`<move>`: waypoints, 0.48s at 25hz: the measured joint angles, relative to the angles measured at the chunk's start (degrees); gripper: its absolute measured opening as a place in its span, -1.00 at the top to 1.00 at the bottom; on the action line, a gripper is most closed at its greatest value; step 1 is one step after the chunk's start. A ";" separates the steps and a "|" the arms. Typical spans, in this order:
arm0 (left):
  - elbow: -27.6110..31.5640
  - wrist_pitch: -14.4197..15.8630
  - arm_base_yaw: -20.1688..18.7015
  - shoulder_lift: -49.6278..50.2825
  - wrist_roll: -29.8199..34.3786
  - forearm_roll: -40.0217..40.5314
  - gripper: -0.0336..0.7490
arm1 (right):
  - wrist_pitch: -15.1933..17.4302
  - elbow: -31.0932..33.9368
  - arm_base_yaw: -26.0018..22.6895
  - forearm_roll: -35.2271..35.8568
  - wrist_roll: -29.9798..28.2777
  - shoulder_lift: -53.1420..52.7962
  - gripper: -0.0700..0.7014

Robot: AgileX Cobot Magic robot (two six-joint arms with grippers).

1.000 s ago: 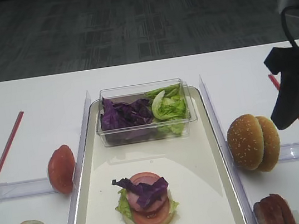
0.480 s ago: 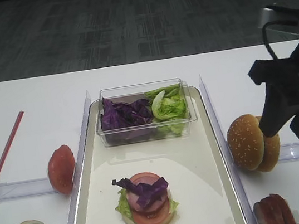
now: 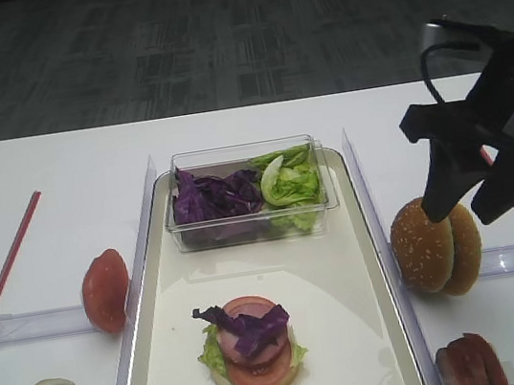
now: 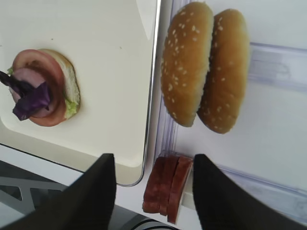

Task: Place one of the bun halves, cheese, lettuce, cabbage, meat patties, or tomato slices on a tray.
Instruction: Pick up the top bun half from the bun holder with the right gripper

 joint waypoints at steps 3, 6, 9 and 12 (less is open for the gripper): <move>0.00 0.00 0.00 0.00 0.00 0.00 -0.27 | -0.66 -1.25 0.00 0.00 -0.14 2.34 -0.22; 0.00 0.00 0.00 0.00 0.00 0.00 -0.27 | -1.60 -2.02 0.00 0.00 -0.77 4.29 -0.22; 0.00 0.00 0.00 0.00 0.00 0.00 -0.27 | -2.63 -2.29 0.00 0.00 -1.13 5.98 -0.22; 0.00 0.00 0.00 0.00 0.00 0.00 -0.27 | -4.18 -2.45 0.00 0.00 -1.25 7.12 -0.22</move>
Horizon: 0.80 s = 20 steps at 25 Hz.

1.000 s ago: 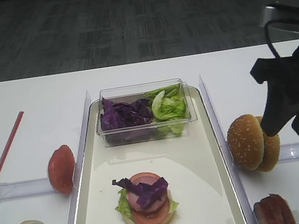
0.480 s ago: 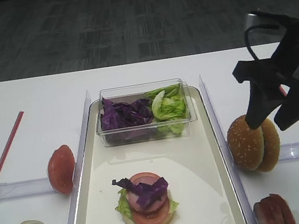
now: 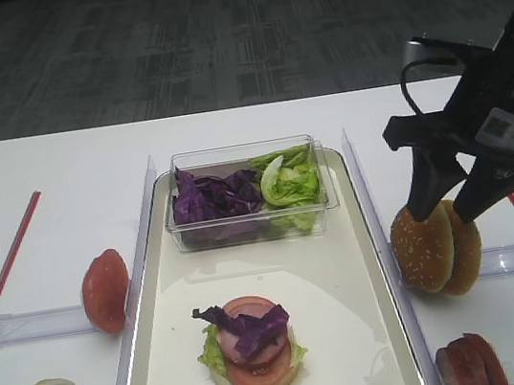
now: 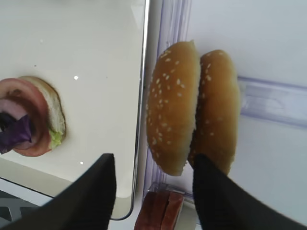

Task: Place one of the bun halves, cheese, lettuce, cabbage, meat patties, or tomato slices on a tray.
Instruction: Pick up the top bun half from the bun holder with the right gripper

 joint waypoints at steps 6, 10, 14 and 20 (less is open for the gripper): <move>0.09 0.00 0.00 0.00 0.00 0.00 -0.27 | -1.93 -0.09 0.00 0.00 -0.42 2.03 -0.22; 0.09 0.00 0.00 0.00 0.00 0.00 -0.27 | -2.46 -0.09 0.00 0.00 -0.42 3.73 -0.22; 0.09 0.00 0.00 0.00 0.00 0.00 -0.26 | -3.20 -0.13 0.00 0.40 -0.79 4.83 -0.22; 0.09 0.00 0.00 0.00 0.00 0.00 -0.25 | -4.29 -0.13 0.00 2.67 -2.85 5.18 -0.22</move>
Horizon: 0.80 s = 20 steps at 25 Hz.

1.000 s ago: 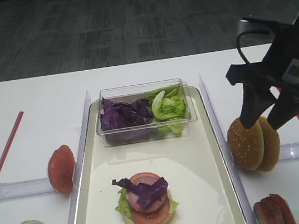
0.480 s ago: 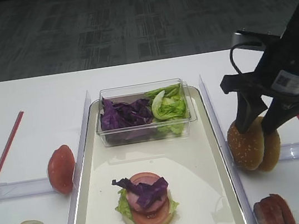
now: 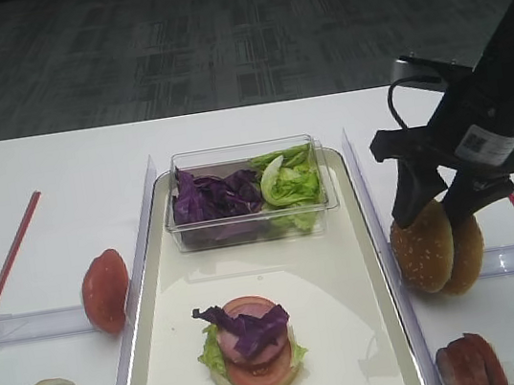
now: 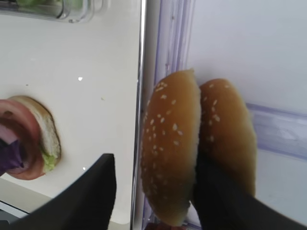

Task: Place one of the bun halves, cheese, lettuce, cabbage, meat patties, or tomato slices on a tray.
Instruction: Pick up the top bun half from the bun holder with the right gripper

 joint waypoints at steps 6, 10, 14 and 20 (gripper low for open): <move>0.00 0.00 0.00 0.00 0.00 0.00 -0.25 | -0.23 0.00 0.00 0.67 -0.49 0.00 -0.22; 0.00 0.00 0.00 0.00 0.00 0.00 -0.25 | 0.46 0.00 0.00 1.03 -0.52 1.66 -0.22; 0.00 0.00 0.00 0.00 0.00 0.00 -0.25 | 0.92 -0.61 0.00 1.23 -0.52 2.94 -0.20; 0.00 0.00 0.00 0.00 0.00 0.00 -0.25 | 1.02 -1.12 0.00 1.23 -0.52 3.02 0.02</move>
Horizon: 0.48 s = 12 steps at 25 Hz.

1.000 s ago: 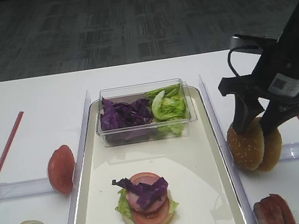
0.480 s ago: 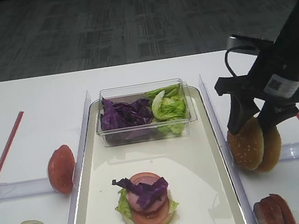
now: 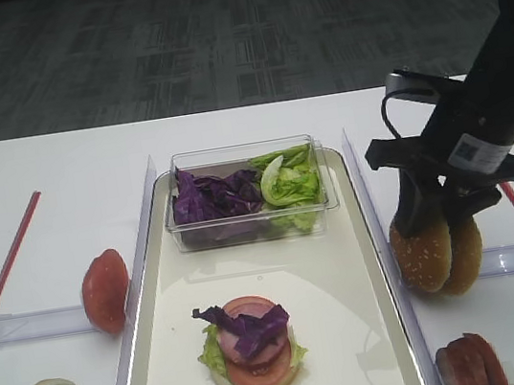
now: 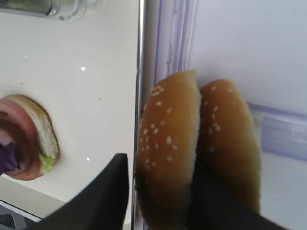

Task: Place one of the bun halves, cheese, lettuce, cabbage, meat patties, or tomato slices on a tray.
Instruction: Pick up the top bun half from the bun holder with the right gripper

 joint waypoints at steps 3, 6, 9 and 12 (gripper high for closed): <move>0.00 0.00 0.00 0.00 0.00 0.00 -0.25 | 0.00 0.00 0.00 0.00 0.00 0.05 0.06; 0.00 0.00 0.00 0.00 0.00 0.00 -0.25 | 0.00 0.00 0.00 0.00 0.00 0.05 0.07; 0.00 0.00 0.00 0.00 0.00 0.00 -0.24 | 0.00 0.00 0.00 0.00 0.00 0.05 0.07; 0.00 0.00 0.00 0.00 0.00 0.00 -0.24 | 0.00 0.00 0.00 0.00 0.00 0.05 0.07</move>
